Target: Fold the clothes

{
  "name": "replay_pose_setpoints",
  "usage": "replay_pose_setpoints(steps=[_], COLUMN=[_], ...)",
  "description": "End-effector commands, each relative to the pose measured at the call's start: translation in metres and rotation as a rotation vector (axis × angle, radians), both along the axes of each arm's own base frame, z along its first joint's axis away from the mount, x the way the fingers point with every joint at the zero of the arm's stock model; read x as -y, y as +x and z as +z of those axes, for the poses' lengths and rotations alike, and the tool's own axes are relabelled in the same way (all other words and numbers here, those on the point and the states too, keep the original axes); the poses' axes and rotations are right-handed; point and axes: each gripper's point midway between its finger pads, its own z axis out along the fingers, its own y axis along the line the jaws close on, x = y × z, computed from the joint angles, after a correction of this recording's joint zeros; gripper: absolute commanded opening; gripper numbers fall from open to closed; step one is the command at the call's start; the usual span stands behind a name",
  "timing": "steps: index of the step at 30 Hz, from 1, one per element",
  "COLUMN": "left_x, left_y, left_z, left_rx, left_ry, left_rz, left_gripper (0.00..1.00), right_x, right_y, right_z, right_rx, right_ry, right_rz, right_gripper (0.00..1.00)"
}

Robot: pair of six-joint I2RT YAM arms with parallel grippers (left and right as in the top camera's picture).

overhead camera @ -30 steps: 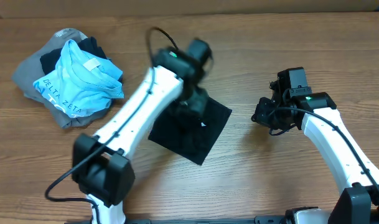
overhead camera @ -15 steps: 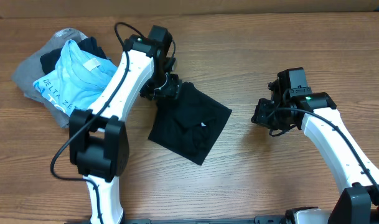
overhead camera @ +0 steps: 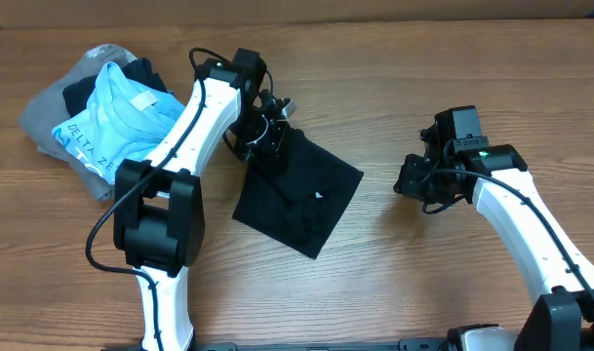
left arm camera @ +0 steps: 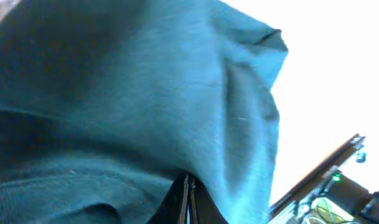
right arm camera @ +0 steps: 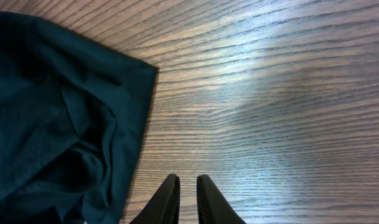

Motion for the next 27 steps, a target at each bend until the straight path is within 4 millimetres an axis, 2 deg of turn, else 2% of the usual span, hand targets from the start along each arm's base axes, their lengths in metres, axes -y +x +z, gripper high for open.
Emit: replay_pose_setpoints(steps=[1,5,7,8,9,11,13,15,20,23,27], left_x=[0.025,0.038,0.039,0.030,0.014,-0.022,-0.045,-0.058,-0.064,-0.065,-0.057], left_y=[0.003,-0.004,-0.007,-0.006,-0.004,0.001,0.008,0.016,0.027,0.026,0.019], left_z=[0.076,0.103,0.102,0.095,0.086,0.071,0.065,0.060,0.044,0.025,-0.001], left_rx=[0.169,0.236,0.246,0.243,0.242,0.245,0.246,0.228,0.124,0.043,-0.061], left_ry=[-0.130,-0.159,-0.121,-0.043,0.062,0.267,0.341,0.330,0.105,0.033,-0.018], left_rz=[-0.034,-0.053,-0.057,-0.032,0.006,0.073,0.098,0.131,0.140,0.130,0.108], left_gripper=[0.04,0.04,0.05,0.17,0.33,0.52,0.63,0.71,0.74,0.72,0.62], right_x=[0.008,0.010,0.010,0.010,0.010,0.010,0.010,0.010,0.010,0.010,0.010], right_y=[0.002,0.004,0.006,0.006,0.006,0.004,0.002,0.001,0.000,0.001,0.001], right_z=[0.000,0.001,0.001,0.001,0.001,0.000,0.000,0.000,-0.001,-0.001,0.000], right_rx=[0.011,0.008,0.013,0.013,0.012,0.004,-0.003,-0.007,-0.011,-0.011,-0.010], right_ry=[-0.045,-0.041,-0.036,-0.036,-0.036,-0.038,-0.040,-0.040,-0.040,-0.040,-0.040], right_rz=[-0.010,-0.058,-0.067,-0.067,-0.066,-0.066,-0.065,-0.065,-0.065,-0.065,-0.065], right_gripper=[0.14,0.14,0.14,0.14,0.13,0.14,0.15,0.15,0.15,0.16,0.16])
